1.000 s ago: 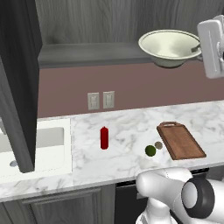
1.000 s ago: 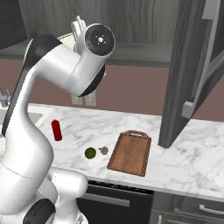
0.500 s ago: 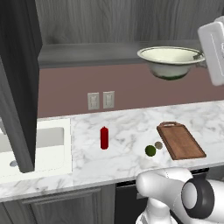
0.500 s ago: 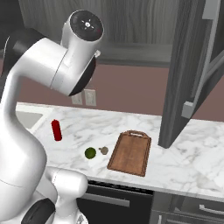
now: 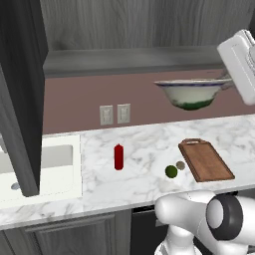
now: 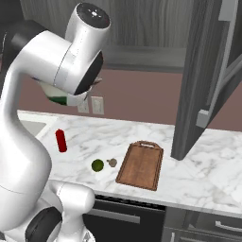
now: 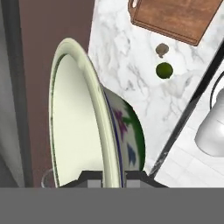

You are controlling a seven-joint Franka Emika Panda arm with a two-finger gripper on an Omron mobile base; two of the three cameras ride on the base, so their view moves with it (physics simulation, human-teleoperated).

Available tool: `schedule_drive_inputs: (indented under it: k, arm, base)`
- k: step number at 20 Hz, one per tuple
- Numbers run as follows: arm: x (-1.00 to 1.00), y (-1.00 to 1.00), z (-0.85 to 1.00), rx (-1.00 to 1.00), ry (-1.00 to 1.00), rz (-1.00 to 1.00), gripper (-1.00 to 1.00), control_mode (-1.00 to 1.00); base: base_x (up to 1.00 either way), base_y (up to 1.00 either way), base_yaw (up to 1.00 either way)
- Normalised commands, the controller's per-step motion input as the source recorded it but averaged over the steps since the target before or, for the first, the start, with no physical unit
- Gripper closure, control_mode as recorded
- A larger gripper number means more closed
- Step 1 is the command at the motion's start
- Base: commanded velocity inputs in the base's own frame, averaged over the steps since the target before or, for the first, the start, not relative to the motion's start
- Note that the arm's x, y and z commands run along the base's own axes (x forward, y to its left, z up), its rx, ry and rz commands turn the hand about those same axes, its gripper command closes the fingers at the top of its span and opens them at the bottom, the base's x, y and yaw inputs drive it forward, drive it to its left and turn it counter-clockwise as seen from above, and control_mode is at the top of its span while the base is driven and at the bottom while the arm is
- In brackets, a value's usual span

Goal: Open the cabinet. Place the bowl and condiment on the counter. Then place the lime and garlic on the cutting board.

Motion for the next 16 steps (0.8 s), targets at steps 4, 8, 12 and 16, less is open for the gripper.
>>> schedule_drive_inputs:
  k: [4,8,12,16]
  arm:
    - [-0.03,0.16,-0.47,0.0,0.22,0.0,1.0,-1.0]
    - [0.0,0.13,-0.58,0.0,0.18,0.0,1.0,-1.0]
    - [0.0,0.13,-0.66,0.0,0.09,0.0,1.0,-1.0]
    - [0.0,0.13,-0.67,0.0,0.0,0.0,1.0,-1.0]
  base:
    - [0.0,0.0,0.0]
    - [0.0,0.0,0.0]
    - [0.0,0.0,0.0]
    - [0.0,0.0,0.0]
